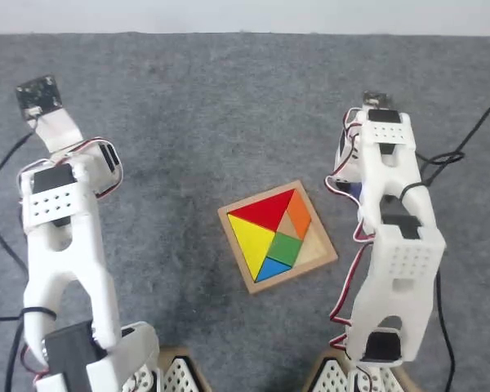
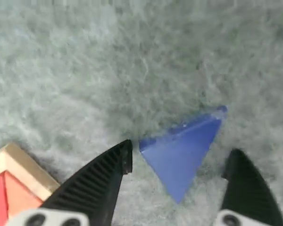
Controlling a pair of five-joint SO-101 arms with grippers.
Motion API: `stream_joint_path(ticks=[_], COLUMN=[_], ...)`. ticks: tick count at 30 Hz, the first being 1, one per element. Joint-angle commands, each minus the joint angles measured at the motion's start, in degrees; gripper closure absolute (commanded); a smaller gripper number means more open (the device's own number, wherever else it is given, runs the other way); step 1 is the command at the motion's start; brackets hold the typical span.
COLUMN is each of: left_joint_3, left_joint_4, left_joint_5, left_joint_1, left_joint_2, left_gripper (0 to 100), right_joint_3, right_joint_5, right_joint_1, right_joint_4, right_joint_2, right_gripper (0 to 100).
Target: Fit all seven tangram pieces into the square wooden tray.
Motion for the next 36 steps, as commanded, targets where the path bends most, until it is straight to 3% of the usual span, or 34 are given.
stream_joint_path(ticks=[1,4,7,12,20,25,33,36], left_joint_3=[-2.24,-2.24,-2.24,-2.24,-2.15,-2.15,-2.07,-2.07], left_joint_4=[0.09,0.09,0.09,0.09,0.09,0.09,0.09,0.09], left_joint_5=[0.09,0.09,0.09,0.09,0.09,0.09,0.09,0.09], left_joint_1=[0.44,0.44,0.35,0.18,0.35,0.35,0.35,0.35], left_joint_2=[-0.35,-0.35,-0.35,-0.35,-0.35,-0.35,-0.35,-0.35], left_gripper=[85,85,85,85,85,85,85,85], right_joint_3=[-2.99,-3.6,-4.48,-4.13,9.85,16.7,11.25,3.87], right_joint_5=[-0.35,-0.44,-0.53,0.62,9.93,9.67,3.6,-1.58], right_joint_1=[-0.04,-0.04,-0.04,-0.04,1.01,3.91,-0.57,-2.15], right_joint_4=[1.27,1.63,3.21,5.85,5.41,-2.07,-6.73,-6.46], right_joint_2=[-1.27,-1.27,-2.07,-8.04,-26.42,-36.97,-23.6,-15.87], right_gripper=[86.7,96.1,98.7,99.1,99.0,96.5,79.8,81.4])
